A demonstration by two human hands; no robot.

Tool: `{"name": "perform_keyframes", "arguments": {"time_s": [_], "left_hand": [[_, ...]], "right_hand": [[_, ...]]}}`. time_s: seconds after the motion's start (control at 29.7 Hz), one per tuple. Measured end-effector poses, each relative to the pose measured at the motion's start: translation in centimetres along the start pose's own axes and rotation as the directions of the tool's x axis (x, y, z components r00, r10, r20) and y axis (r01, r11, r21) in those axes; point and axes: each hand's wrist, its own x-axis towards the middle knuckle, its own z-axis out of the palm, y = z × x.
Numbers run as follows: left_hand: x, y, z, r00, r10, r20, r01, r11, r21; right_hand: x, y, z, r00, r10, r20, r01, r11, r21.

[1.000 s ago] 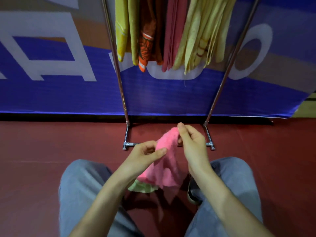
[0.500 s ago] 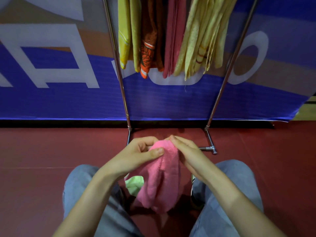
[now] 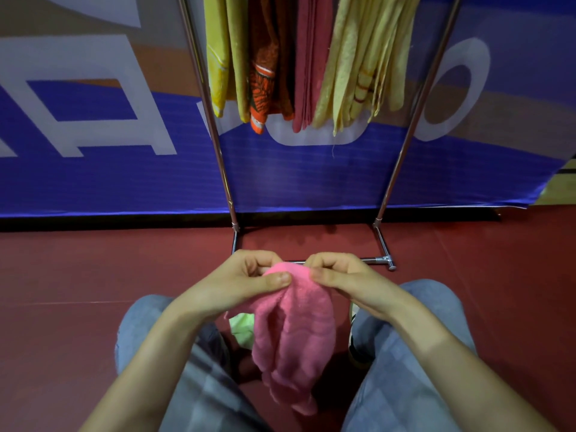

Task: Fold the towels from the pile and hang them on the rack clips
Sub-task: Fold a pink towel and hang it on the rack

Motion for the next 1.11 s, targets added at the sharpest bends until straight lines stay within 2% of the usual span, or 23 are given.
{"name": "perform_keyframes", "arguments": {"time_s": [0.07, 0.24, 0.44, 0.57, 0.67, 0.77, 0.84, 0.91, 1.11], "left_hand": [[0.1, 0.0, 0.0, 1.000, 0.003, 0.018, -0.003, 1.000, 0.006], [0.3, 0.2, -0.8, 0.998, 0.018, -0.055, -0.018, 1.000, -0.002], [-0.2, 1.5, -2.6, 0.998, -0.006, -0.064, 0.014, 0.992, 0.124], [0.2, 1.8, -3.2, 0.994, -0.072, -0.077, 0.088, 0.966, 0.243], [0.6, 0.8, -3.9, 0.994, -0.075, -0.080, 0.104, 0.876, 0.471], [0.7, -1.0, -4.4, 0.993, -0.086, -0.086, 0.122, 0.737, 0.665], [0.7, -1.8, -4.4, 0.991, -0.113, -0.071, 0.131, 0.729, 0.671], [0.3, -2.3, -4.7, 0.988, -0.147, -0.043, 0.142, 0.773, 0.618], [-1.1, -3.2, -6.9, 0.967, -0.255, 0.028, 0.223, 0.888, 0.403]], "right_hand": [[-0.2, 0.2, -0.3, 0.999, 0.005, 0.045, -0.003, 0.998, -0.063], [-0.4, 1.1, -1.2, 0.983, 0.117, 0.142, -0.095, 0.983, -0.158], [-0.5, 1.2, -3.8, 0.974, 0.210, 0.087, -0.157, 0.898, -0.410], [-0.6, 1.5, -5.2, 0.957, 0.265, 0.115, -0.191, 0.881, -0.434], [-0.6, 1.7, -5.7, 0.976, 0.216, 0.015, -0.192, 0.893, -0.408], [-0.5, 1.2, -6.4, 0.983, 0.043, -0.179, -0.114, 0.903, -0.413], [-0.4, 0.5, -6.9, 0.974, -0.022, -0.225, -0.088, 0.879, -0.468], [-0.6, 0.0, -7.5, 0.968, -0.046, -0.246, -0.091, 0.850, -0.519], [-1.7, -0.2, -9.4, 0.958, -0.031, -0.284, -0.148, 0.799, -0.583]]}}
